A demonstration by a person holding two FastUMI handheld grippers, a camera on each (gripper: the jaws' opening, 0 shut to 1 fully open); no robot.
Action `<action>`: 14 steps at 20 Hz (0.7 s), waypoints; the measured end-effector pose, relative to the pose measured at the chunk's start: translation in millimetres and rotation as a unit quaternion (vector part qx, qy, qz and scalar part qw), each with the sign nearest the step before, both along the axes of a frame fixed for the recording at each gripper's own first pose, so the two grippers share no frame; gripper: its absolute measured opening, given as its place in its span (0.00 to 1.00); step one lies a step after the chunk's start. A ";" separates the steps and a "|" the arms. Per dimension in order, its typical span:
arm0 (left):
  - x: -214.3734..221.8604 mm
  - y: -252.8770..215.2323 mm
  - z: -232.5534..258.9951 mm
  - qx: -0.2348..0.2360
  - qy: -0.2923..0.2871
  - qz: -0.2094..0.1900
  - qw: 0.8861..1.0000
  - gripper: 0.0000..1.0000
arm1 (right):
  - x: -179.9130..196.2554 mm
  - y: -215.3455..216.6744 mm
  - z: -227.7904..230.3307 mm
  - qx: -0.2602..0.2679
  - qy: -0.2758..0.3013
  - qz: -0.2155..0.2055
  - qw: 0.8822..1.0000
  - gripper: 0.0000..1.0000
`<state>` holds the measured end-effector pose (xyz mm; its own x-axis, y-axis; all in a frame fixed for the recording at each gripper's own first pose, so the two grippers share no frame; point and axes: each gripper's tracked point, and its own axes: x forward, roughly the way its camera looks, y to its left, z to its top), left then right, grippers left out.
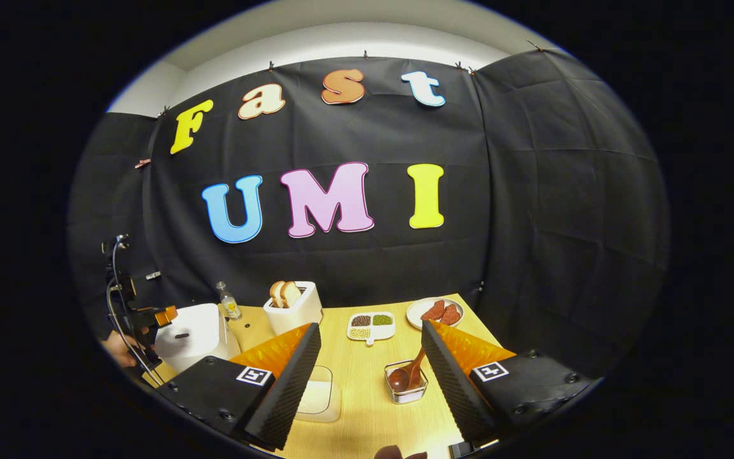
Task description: Close the left gripper, press the button to open the rice cooker; take a wooden spoon from the chopstick holder with the right hand, scoop a spoonful of rice and pour it into the rice cooker, then put the wooden spoon back into the chopstick holder.
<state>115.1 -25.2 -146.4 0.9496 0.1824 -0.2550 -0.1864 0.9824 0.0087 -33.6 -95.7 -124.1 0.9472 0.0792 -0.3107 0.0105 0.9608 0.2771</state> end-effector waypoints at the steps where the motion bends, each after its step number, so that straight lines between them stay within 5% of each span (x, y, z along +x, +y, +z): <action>1: -3.0 -2.1 12.9 0.003 -0.013 -0.009 1.000 0.96 | 0.3 4.5 3.0 -0.003 -0.003 0.003 1.000 0.98; 14: -95.8 4.0 118.8 -0.003 -0.120 -0.095 0.988 0.95 | 3.2 74.9 57.5 -0.030 -0.064 0.031 0.997 0.98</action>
<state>19.3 -21.1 -27.5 0.9998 -0.0051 -0.0181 0.0047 0.9998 -0.0200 -30.4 -20.8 -66.5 0.9733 0.1240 -0.1929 -0.0816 0.9733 0.2144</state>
